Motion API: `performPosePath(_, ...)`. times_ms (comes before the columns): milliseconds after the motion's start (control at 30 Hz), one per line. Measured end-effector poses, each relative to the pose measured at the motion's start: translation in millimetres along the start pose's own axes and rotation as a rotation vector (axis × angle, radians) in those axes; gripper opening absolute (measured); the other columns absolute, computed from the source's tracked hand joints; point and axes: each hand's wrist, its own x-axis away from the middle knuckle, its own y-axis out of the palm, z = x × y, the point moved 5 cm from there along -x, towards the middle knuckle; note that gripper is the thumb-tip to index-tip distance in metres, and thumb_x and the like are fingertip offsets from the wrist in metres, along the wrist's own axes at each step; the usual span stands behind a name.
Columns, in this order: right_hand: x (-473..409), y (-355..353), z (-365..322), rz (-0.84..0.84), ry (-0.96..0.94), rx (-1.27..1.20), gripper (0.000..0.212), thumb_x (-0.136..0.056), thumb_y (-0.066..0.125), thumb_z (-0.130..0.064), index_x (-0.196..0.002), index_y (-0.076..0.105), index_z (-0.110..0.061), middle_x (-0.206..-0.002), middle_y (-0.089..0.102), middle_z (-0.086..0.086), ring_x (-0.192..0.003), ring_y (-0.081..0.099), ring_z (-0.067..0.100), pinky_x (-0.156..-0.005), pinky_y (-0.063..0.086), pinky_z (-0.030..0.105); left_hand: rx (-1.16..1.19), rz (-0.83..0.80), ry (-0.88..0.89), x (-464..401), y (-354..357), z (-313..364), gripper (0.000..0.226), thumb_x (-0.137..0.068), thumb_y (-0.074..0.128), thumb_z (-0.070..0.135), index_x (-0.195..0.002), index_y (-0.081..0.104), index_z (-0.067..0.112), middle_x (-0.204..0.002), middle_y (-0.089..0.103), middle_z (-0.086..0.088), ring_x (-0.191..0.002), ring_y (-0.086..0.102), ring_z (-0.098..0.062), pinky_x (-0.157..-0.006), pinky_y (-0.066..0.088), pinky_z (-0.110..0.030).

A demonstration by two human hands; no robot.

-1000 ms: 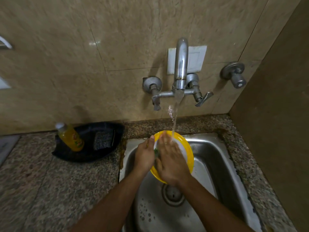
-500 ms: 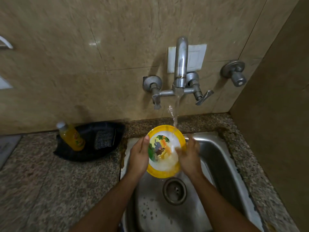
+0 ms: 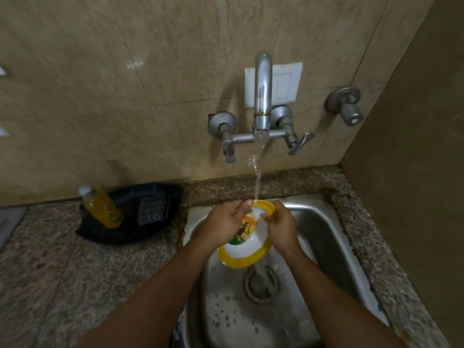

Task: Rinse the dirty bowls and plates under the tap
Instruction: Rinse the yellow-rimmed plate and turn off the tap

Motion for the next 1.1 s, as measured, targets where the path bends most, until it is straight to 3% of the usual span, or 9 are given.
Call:
performPosePath(67, 6, 0, -5, 0.059, -0.056, 0.125, 0.009, -0.093, 0.058, -0.020, -0.101, 0.061, -0.017, -0.098, 0.069, 0.006, -0.095, 0.064, 0.025, -0.084, 0.050, 0.037, 0.058, 0.077, -0.011, -2, -2, -5, 0.043, -0.101, 0.043, 0.047, -0.063, 0.053, 0.028, -0.058, 0.052, 0.008, -0.063, 0.054, -0.007, -0.063, 0.037, -0.029)
performPosePath(167, 29, 19, -29, 0.092, -0.311, 0.521, 0.057, -0.095, 0.036, -0.034, -0.144, 0.040, -0.004, -0.148, 0.043, 0.017, -0.137, 0.038, 0.032, -0.112, 0.033, 0.043, 0.267, 0.176, -0.130, -2, -2, -20, 0.041, -0.102, 0.044, 0.041, -0.072, 0.059, 0.017, -0.063, 0.052, 0.008, -0.065, 0.050, -0.006, -0.067, 0.038, -0.029)
performPosePath(267, 43, 50, -38, -0.177, -0.612, 0.702, 0.069, -0.096, 0.031, -0.043, -0.153, 0.020, -0.004, -0.161, 0.012, 0.015, -0.149, 0.011, 0.026, -0.120, 0.018, 0.044, 0.457, 0.249, -0.258, 1, 2, -35, 0.034, -0.103, 0.045, 0.034, -0.090, 0.070, 0.016, -0.081, 0.067, 0.006, -0.076, 0.059, -0.003, -0.076, 0.044, -0.023)
performPosePath(433, 32, 51, -39, -0.199, -0.529, 0.709, 0.071, -0.095, 0.027, -0.043, -0.154, 0.012, -0.008, -0.163, 0.000, 0.010, -0.150, 0.002, 0.021, -0.121, 0.012, 0.043, 0.512, 0.303, -0.315, -2, 7, -38, 0.036, -0.103, 0.045, 0.034, -0.088, 0.070, 0.013, -0.087, 0.069, 0.002, -0.080, 0.061, -0.006, -0.081, 0.043, -0.026)
performPosePath(567, 23, 40, -32, -0.186, -0.546, 0.785, 0.071, -0.094, 0.029, -0.045, -0.154, 0.017, -0.008, -0.161, 0.013, 0.012, -0.148, 0.016, 0.026, -0.118, 0.020, 0.044, 0.534, 0.359, -0.342, 0, 10, -43, 0.040, -0.102, 0.044, 0.038, -0.113, 0.070, 0.009, -0.116, 0.070, -0.009, -0.110, 0.063, -0.022, -0.101, 0.046, -0.037)
performPosePath(633, 15, 27, -26, -0.144, -0.453, 0.813, 0.071, -0.094, 0.027, -0.046, -0.153, 0.020, -0.006, -0.160, 0.017, 0.015, -0.147, 0.020, 0.030, -0.117, 0.021, 0.046, 0.519, 0.394, -0.330, 2, 10, -44, 0.041, -0.103, 0.043, 0.034, -0.111, 0.069, 0.004, -0.116, 0.069, -0.013, -0.112, 0.062, -0.025, -0.095, 0.046, -0.032)
performPosePath(767, 30, 47, -21, -0.331, -0.615, 0.813, 0.070, -0.098, 0.028, -0.046, -0.153, 0.018, -0.003, -0.161, 0.008, 0.014, -0.149, 0.014, 0.028, -0.118, 0.011, 0.041, 0.505, 0.443, -0.309, 8, 9, -42, 0.034, -0.104, 0.041, 0.030, -0.110, 0.067, 0.008, -0.117, 0.067, -0.016, -0.113, 0.060, -0.026, -0.094, 0.043, -0.029)
performPosePath(867, 29, 37, -20, -0.220, -0.524, 0.801, 0.070, -0.097, 0.032, -0.044, -0.155, 0.011, -0.011, -0.163, 0.002, 0.007, -0.149, 0.007, 0.017, -0.120, 0.008, 0.039, 0.508, 0.464, -0.301, 6, 8, -43, 0.039, -0.104, 0.041, 0.032, -0.121, 0.065, 0.007, -0.121, 0.067, -0.010, -0.114, 0.060, -0.021, -0.100, 0.045, -0.033)
performPosePath(1100, 24, 25, -17, -0.234, -0.506, 0.919, 0.068, -0.091, 0.033, -0.041, -0.151, 0.028, -0.009, -0.158, 0.025, 0.009, -0.144, 0.027, 0.031, -0.116, 0.021, 0.048, 0.586, 0.560, -0.416, 32, 11, -69, 0.044, -0.104, 0.039, 0.039, -0.129, 0.061, 0.010, -0.127, 0.064, -0.011, -0.116, 0.061, -0.028, -0.101, 0.049, -0.046)
